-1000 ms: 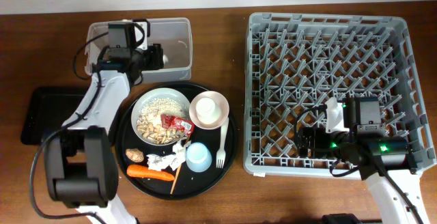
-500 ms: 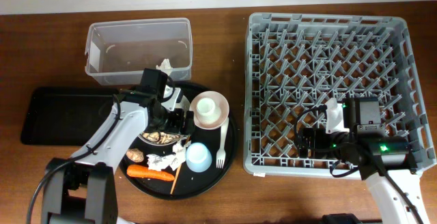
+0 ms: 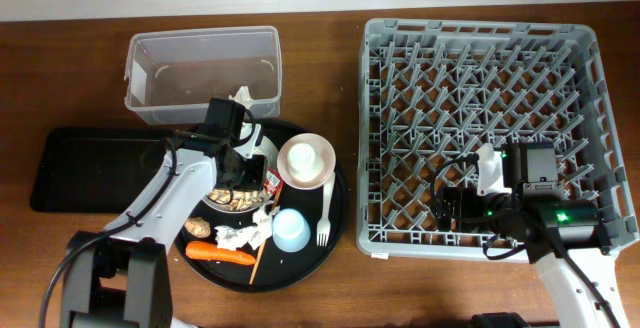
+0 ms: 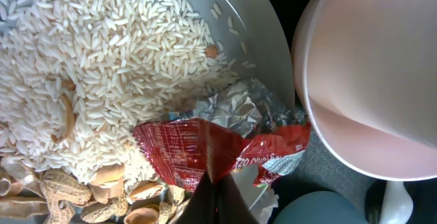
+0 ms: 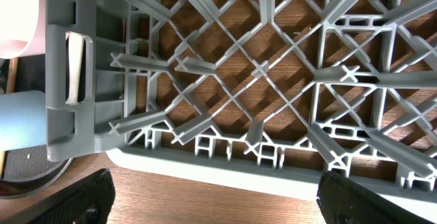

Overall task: Sort waste into correct bins and load items into the dishwasher rack
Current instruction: 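Carry the red wrapper to the clear bin and release it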

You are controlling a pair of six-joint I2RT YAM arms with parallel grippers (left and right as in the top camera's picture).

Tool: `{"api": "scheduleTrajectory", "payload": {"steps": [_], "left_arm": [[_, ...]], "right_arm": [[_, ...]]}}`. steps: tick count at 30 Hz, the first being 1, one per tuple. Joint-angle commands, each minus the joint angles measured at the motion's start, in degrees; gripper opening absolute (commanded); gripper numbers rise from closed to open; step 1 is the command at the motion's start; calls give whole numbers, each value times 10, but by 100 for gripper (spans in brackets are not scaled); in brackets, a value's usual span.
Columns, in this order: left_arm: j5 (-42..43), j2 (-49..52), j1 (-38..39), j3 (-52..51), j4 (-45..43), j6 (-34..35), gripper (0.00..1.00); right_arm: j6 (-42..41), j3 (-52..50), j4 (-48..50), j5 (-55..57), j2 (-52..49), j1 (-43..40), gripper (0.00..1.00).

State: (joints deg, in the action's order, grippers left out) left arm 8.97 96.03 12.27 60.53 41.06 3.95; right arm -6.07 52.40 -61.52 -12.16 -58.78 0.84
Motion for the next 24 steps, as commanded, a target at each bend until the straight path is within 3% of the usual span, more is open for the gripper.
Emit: {"api": "scheduleTrajectory", "payload": {"steps": [1,10,13,17,21,24], "left_arm": [[0,-2,0,-2,-1,-3,0],[0,-99,0,33,7,-3,0],[-46,-100,-1,77,9,-3,0],[-116,-96,-35,147,-98,-3,0],[-113,-8,-68,150,-211,-3,0],[-114,80,-82,198,-209,-1,0]], "right_arm": [[-2,9,-1,-5,2,3,98],[-3,9,0,-5,2,3,98],[-3,9,0,-5,2,3,98],[-3,9,0,-5,2,3,98],[-3,9,0,-5,2,3,98],[-3,9,-1,-5,2,3,98]]}}
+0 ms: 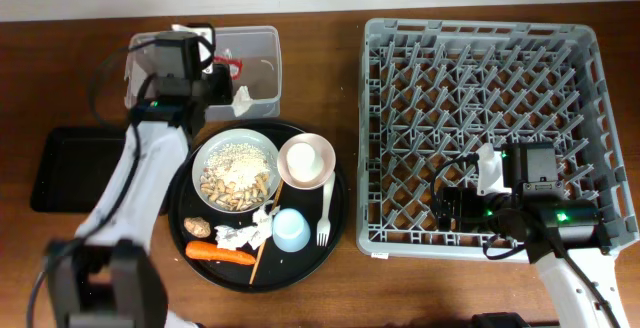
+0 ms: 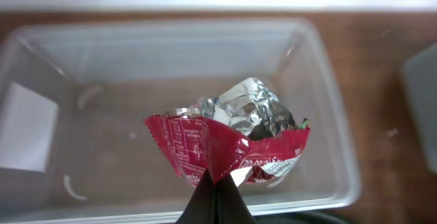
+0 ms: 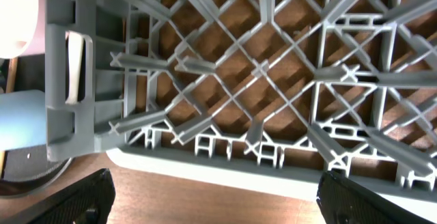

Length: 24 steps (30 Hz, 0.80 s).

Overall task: Sort waste into correct bins and load items into the dishwasher rack
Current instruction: 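Carry the red wrapper to the clear bin and release it, then grasp the crumpled white tissue on the platter with the left gripper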

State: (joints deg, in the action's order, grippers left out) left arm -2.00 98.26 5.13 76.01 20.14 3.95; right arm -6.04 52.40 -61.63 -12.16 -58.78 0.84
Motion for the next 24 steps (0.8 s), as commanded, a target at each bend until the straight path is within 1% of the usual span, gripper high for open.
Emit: {"api": "scheduleTrajectory", "payload": {"steps": [1,2,3,4,5,6,7,8,10,11,12,13,15,17,20,23,24], "left_arm": [[-4,76,-14,53,-1,-1,1],[-4,96,-16,61,-1,-1,2],[-4,100,-16,61,1,-1,29],[-3,99,-15,61,8,-1,52],[5,93,-15,66,31,-1,70],[19,81,-16,70,61,-1,81],[43,57,-16,72,106,-1,99],[60,37,-16,72,146,-1,99],[108,-14,-15,72,283,-1,99],[119,-25,-15,72,336,0,99],[123,-32,-15,71,396,0,99],[123,-31,-15,70,486,10,99],[123,-31,-15,48,580,10,99],[124,-31,-15,15,602,10,99],[128,-32,-14,-58,589,21,99],[130,-31,-14,-122,540,29,98],[132,-31,-14,-146,508,29,96]], "right_arm": [[-3,9,0,-5,2,3,98],[-3,9,0,-5,2,3,98],[-3,9,0,-5,2,3,98],[-3,9,0,-5,2,3,98],[-3,9,1,-5,2,3,98],[-3,9,0,-5,2,3,98],[-3,9,0,-5,2,3,98],[-3,9,0,-5,2,3,98],[-3,9,-6,-5,2,3,98],[-3,9,-6,-5,2,3,98],[-3,9,-7,-5,2,3,98],[-3,9,-7,-5,2,3,98],[-3,9,-9,-5,2,3,98],[-3,9,-13,-5,2,3,98],[-3,9,-17,-5,2,3,98],[-3,9,-16,-5,2,3,98],[-3,9,-16,-5,2,3,98]]}}
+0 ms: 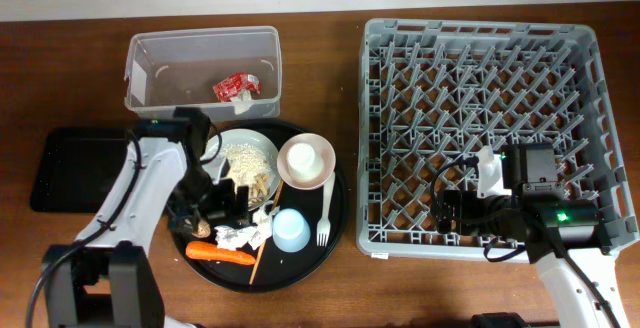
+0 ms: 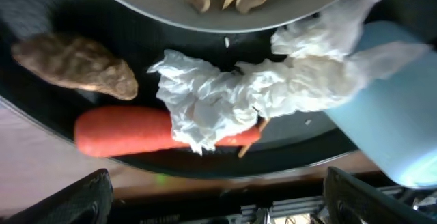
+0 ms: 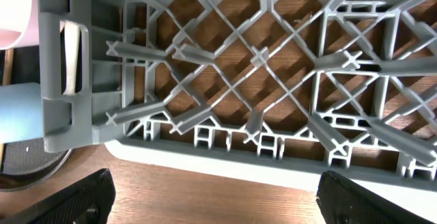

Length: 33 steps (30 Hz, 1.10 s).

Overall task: Sort waste into correct bins and load items into the dishwasher rack
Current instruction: 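Grasp the crumpled white tissue on the platter with the left gripper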

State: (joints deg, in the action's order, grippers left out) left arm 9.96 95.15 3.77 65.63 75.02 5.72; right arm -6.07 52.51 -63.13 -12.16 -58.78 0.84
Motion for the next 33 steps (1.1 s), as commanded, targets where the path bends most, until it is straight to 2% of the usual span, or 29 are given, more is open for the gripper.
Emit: {"api": "scheduleTrajectory", "payload": {"steps": [1,2,4,7,8,9,11,12,13,17,22,25,26,27,28,30,33], "left_arm": [[12,0,0,-68,-89,11,89],[12,0,0,-88,-127,11,81],[12,0,0,-120,-174,11,74],[12,0,0,-132,-188,11,63],[12,0,1,-132,-188,11,56],[12,0,7,-132,-188,11,43],[12,0,20,-132,-189,11,27],[12,0,25,-132,-189,11,2],[12,0,25,-132,-188,11,1],[12,-3,25,-73,-154,11,1],[12,-17,25,114,-49,11,1],[7,-14,25,139,-4,11,2],[5,-12,25,137,24,11,24],[5,-12,25,130,43,11,28],[5,-12,25,113,63,11,42],[6,-12,25,59,54,11,54],[8,-12,25,-56,-35,11,60]], "right_arm": [[-2,8,-1,-5,2,3,98],[-2,8,-1,-5,2,3,98],[-2,8,-2,-5,2,3,98],[-2,8,0,-5,2,3,98],[-2,8,0,-5,2,3,98],[-2,8,-1,-5,2,3,98],[-2,8,-1,-5,2,3,98],[-2,8,-1,-5,2,3,98],[-2,8,-1,-5,2,3,98],[-2,8,-2,-5,2,3,98],[-2,8,-1,-5,2,3,98],[-2,8,-1,-5,2,3,98],[-2,8,1,-5,2,3,98],[-2,8,1,-5,2,3,98],[-2,8,1,-5,2,3,99],[-2,8,1,-5,2,3,98],[-2,8,1,-5,2,3,98]]}}
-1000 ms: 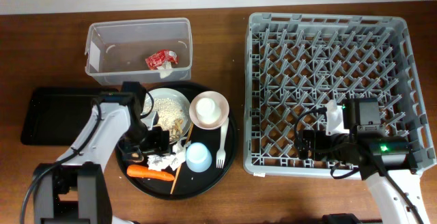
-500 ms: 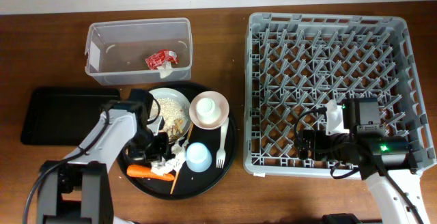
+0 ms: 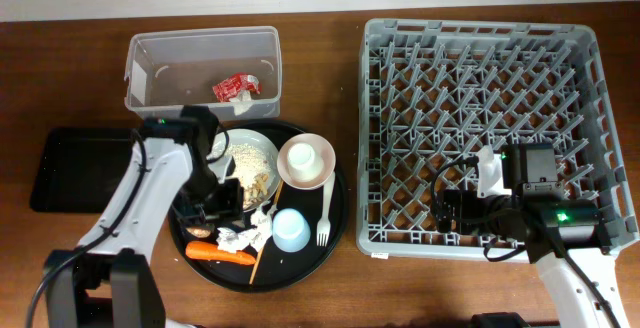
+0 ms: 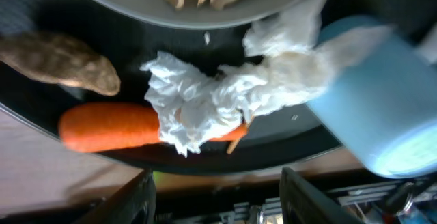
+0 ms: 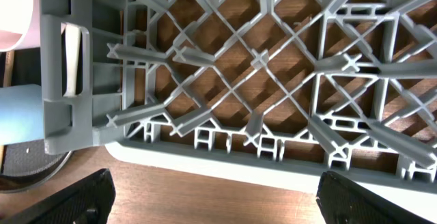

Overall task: Sort waste into correct bins and load items into the dishwasher rack
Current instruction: 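Grasp the crumpled white tissue on the platter with the left gripper, then drop the tissue into the clear bin with the left gripper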

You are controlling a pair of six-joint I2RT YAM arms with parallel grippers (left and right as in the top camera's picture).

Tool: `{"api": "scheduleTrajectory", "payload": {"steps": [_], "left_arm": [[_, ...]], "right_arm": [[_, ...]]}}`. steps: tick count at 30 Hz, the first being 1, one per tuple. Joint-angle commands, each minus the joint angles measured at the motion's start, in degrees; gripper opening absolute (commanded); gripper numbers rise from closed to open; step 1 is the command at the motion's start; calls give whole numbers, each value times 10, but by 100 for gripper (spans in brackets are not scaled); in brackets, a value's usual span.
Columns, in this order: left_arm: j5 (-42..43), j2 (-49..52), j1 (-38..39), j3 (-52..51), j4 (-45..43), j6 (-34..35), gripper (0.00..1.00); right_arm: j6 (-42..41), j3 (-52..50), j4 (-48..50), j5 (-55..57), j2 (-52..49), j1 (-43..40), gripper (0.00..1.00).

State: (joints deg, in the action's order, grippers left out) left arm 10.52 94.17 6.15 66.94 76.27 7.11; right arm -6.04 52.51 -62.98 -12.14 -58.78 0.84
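A crumpled white tissue (image 4: 218, 101) lies on the black round tray (image 3: 338, 230), over an orange carrot (image 4: 102, 127) and against a blue cup (image 4: 372, 108). My left gripper (image 4: 217, 200) hovers open just above the tissue, nothing between its fingers (image 4: 140, 197). In the overhead view the left gripper (image 3: 215, 200) is by the bowl of rice and peanut shells (image 3: 245, 168). A red wrapper (image 3: 236, 87) lies in the clear bin (image 3: 150, 68). My right gripper (image 5: 218, 203) hangs open and empty over the front edge of the grey dish rack (image 3: 480, 28).
The tray also holds a pink bowl (image 3: 306, 160), a white fork (image 3: 324, 213), a wooden chopstick (image 3: 260, 253) and a brown lump (image 4: 58, 60). A flat black tray (image 3: 80, 168) lies at the far left. The rack holds nothing.
My left gripper's fingers stand closer together than before, still open, and the tissue sits a little further left in its view. The right arm has not moved.
My left gripper was shut on the red wrapper in the rice bowl. Then it held the wrapper over the clear bin. Later the wrapper lay in the bin and the gripper was open above the tissue, where it still is. The right gripper stayed over the rack's edge.
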Motion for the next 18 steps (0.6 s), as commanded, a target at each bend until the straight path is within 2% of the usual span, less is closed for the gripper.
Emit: {"api": "scheduleTrajectory", "payload": {"steps": [1,4,7,8,11,14,16,18], "left_arm": [[2,-2,1,-96,-70,-3,61],[2,-2,1,-158,-138,-3,60],[2,-2,1,-164,-163,-3,39],[5,-2,1,-164,-176,-2,18],[5,-2,1,-162,-185,-2,3],[4,-3,1,-126,-158,-3,0],[4,-21,1,-36,-87,-3,0],[0,-36,1,48,-68,-3,1]], "right_arm": [[-3,8,-1,-5,2,3,98],[-3,8,0,-5,2,3,98],[-3,8,-1,-5,2,3,98],[-3,8,-1,-5,2,3,98],[-3,8,-1,-5,2,3,98],[-3,8,-1,-5,2,3,98],[-3,8,0,-5,2,3,98],[-3,8,0,-5,2,3,98]]}}
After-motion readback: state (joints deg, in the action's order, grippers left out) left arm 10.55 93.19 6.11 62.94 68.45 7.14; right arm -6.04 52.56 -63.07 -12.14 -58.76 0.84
